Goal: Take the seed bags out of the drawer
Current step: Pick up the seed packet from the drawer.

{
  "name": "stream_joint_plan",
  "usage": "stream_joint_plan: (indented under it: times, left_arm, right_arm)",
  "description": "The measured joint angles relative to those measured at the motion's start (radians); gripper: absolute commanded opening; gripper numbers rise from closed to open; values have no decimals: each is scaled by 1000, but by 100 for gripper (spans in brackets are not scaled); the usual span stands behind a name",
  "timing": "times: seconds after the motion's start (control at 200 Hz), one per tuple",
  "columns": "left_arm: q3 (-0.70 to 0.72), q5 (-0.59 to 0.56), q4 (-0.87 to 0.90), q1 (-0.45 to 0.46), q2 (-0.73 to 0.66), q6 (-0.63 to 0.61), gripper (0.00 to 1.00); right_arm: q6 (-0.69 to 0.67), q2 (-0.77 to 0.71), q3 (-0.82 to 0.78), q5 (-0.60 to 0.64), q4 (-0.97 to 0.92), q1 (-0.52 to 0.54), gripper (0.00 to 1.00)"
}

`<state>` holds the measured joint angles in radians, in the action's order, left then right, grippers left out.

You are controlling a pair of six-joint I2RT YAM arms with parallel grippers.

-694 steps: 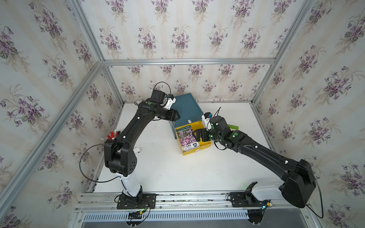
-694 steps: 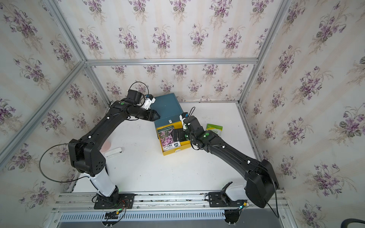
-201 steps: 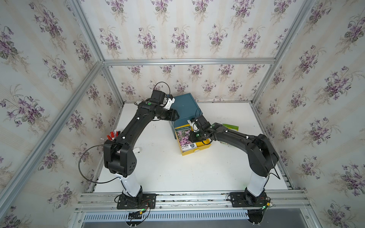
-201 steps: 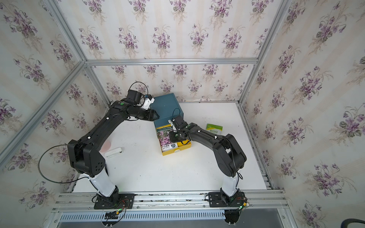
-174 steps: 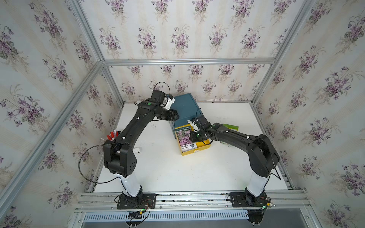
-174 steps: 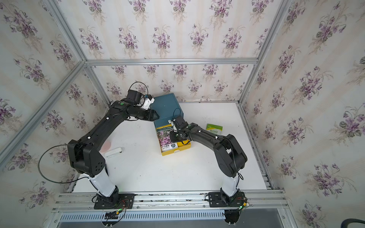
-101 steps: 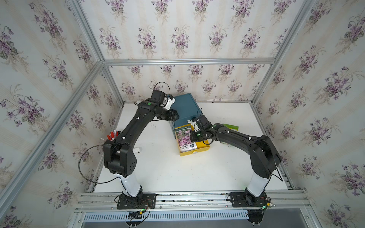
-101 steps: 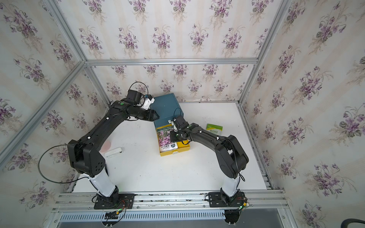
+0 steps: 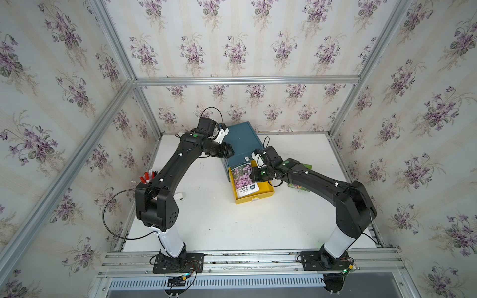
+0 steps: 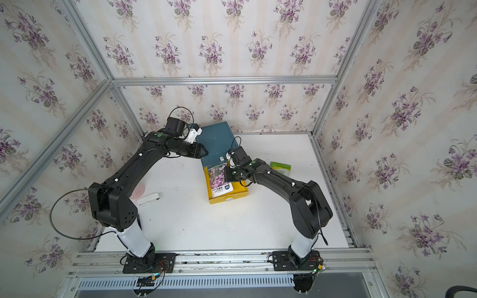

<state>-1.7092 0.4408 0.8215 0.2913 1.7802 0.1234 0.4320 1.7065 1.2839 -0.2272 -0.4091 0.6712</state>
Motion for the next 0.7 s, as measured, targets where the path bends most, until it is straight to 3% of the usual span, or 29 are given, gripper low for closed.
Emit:
stream_joint_plan:
  times: [0.699]
  left_arm:
    - [-7,-14,10,1,0,-1,64]
  right_arm:
    - [36,-324,-122,-23,-141,-96,0]
